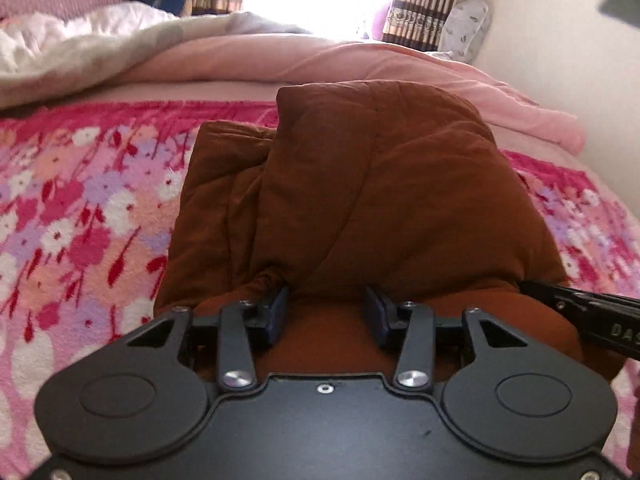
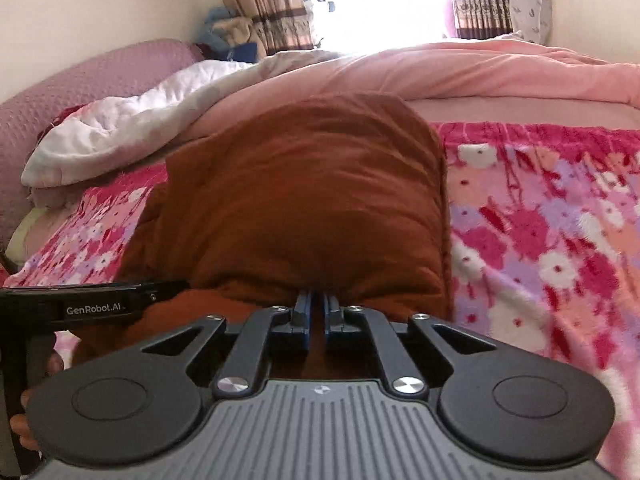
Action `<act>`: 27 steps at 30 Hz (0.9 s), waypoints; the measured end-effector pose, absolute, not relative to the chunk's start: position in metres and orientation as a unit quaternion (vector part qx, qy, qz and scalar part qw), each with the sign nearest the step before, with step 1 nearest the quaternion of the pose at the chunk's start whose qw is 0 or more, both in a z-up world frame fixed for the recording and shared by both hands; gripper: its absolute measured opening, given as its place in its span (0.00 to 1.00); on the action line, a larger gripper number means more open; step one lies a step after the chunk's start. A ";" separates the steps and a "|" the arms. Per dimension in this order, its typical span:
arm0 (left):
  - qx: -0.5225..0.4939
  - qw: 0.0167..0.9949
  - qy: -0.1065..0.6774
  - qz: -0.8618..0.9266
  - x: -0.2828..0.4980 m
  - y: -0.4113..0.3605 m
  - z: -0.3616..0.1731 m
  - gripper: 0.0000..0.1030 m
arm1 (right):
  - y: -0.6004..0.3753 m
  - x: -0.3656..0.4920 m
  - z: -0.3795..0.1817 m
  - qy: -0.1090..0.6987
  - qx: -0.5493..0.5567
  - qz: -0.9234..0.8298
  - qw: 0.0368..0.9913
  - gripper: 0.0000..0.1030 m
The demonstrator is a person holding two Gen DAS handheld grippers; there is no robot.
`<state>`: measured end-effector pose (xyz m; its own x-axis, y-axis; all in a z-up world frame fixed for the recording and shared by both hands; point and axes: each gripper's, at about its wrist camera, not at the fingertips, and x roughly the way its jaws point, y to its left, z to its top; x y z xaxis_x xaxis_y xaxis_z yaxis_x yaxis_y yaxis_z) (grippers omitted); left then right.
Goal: Fold large clothes
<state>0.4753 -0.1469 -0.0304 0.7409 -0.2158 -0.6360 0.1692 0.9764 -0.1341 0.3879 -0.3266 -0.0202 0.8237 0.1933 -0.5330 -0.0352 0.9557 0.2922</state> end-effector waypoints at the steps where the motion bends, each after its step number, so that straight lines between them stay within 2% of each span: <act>1: -0.031 0.933 0.344 -0.103 0.480 -0.146 -0.031 0.44 | -0.327 0.385 -0.021 0.285 0.144 0.058 0.946 0.03; 5: -0.016 0.929 0.349 -0.123 0.473 -0.138 -0.002 0.43 | -0.327 0.376 -0.007 0.274 0.132 0.064 0.950 0.03; 9: 0.019 0.936 0.326 -0.131 0.479 -0.143 0.055 0.52 | -0.341 0.379 0.043 0.238 0.136 0.074 0.959 0.12; 14: 0.029 0.950 0.286 -0.119 0.541 -0.180 0.103 0.56 | -0.357 0.442 0.074 0.236 0.149 0.040 0.959 0.14; 19: 0.039 0.926 0.366 -0.084 0.623 -0.209 0.054 0.56 | -0.369 0.517 0.045 0.283 0.209 0.019 0.936 0.14; 25: 0.039 0.936 0.347 -0.043 0.634 -0.198 -0.022 0.59 | -0.376 0.551 -0.007 0.311 0.249 0.039 0.916 0.13; 27: 0.022 0.938 0.344 -0.041 0.637 -0.195 -0.029 0.59 | -0.372 0.557 -0.015 0.324 0.248 0.030 0.912 0.09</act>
<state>0.6370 -0.1950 -0.0286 0.7598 -0.0615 -0.6472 0.0919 0.9957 0.0133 0.5570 -0.3717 -0.0153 0.7878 0.2159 -0.5768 0.1053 0.8756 0.4715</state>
